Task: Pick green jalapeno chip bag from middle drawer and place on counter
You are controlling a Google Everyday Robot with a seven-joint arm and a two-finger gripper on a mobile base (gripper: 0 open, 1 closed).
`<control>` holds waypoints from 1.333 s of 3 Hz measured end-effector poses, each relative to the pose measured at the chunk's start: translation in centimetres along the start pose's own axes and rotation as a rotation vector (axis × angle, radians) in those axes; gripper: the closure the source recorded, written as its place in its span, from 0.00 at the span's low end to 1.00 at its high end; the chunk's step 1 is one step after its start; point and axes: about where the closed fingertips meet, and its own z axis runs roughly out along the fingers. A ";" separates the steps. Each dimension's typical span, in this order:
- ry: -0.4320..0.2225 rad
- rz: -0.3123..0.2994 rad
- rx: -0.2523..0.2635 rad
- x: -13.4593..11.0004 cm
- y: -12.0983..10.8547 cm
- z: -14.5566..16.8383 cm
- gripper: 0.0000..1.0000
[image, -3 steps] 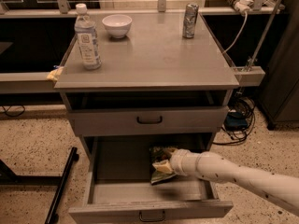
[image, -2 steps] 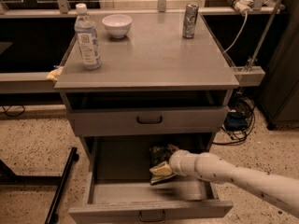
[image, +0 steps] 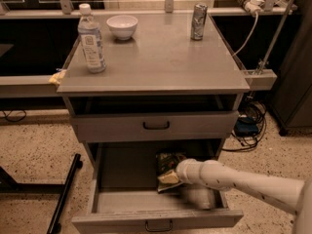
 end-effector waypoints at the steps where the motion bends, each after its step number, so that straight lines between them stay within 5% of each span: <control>1: 0.054 0.030 0.008 2.1 -0.7 1.6 0.35; 2: 0.099 0.050 0.013 3.7 -0.9 2.3 0.49; 3: 0.103 0.049 0.012 3.5 -0.9 2.1 0.72; 4: 0.095 0.021 -0.035 2.7 0.7 -0.8 0.95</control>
Offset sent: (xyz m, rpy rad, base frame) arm 0.0046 -0.0244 -0.0596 -0.0902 0.1317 -0.0799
